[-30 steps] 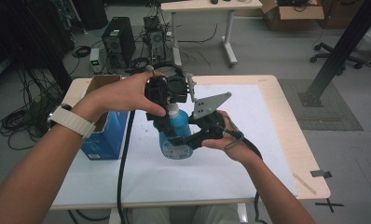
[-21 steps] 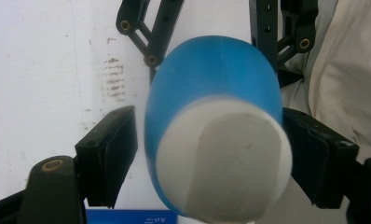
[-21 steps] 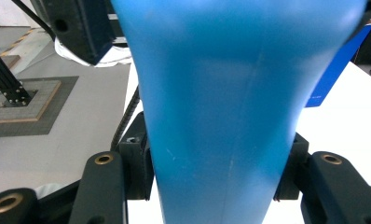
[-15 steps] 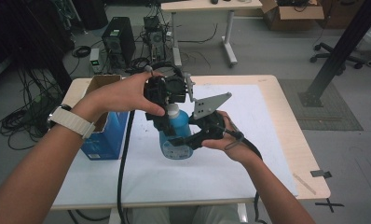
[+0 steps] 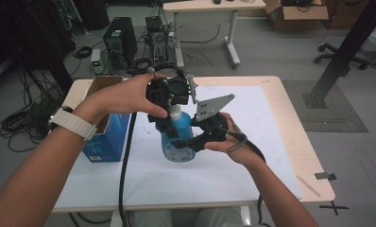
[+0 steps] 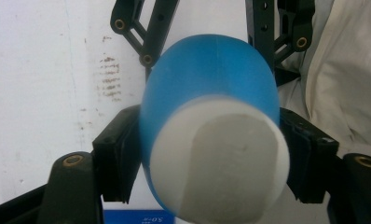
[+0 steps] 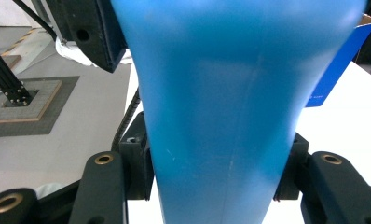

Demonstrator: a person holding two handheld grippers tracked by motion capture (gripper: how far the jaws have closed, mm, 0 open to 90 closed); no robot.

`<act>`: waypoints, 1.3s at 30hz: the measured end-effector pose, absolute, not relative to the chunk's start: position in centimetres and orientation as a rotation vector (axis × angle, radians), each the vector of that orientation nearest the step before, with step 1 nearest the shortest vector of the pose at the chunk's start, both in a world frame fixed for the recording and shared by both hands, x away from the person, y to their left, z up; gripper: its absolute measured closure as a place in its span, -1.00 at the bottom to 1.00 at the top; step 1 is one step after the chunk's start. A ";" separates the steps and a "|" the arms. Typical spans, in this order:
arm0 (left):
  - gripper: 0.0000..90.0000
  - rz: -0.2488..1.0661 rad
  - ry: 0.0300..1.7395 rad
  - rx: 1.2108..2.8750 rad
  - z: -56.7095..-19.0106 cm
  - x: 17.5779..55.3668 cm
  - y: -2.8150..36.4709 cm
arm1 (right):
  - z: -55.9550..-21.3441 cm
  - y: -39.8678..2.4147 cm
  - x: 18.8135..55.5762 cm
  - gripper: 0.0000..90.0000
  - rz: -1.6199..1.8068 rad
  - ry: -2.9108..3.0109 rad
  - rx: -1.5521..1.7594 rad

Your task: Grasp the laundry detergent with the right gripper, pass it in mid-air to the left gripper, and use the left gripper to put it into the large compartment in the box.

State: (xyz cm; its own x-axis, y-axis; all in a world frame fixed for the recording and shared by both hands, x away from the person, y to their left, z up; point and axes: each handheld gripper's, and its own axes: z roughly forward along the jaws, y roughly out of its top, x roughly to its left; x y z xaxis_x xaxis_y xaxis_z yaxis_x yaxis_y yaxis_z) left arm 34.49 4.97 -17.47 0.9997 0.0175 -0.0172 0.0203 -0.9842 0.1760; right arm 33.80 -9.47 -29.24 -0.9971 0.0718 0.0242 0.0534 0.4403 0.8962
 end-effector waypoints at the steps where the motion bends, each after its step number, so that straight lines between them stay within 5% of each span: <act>1: -0.27 -0.023 0.030 2.965 -17.5 34.5 5.0 | -29.2 -9.5 33.8 0.01 1.650 2.651 0.115; 39: -0.16 0.010 0.024 2.990 -17.2 34.0 4.6 | -29.1 -9.5 33.6 0.00 1.659 2.643 0.093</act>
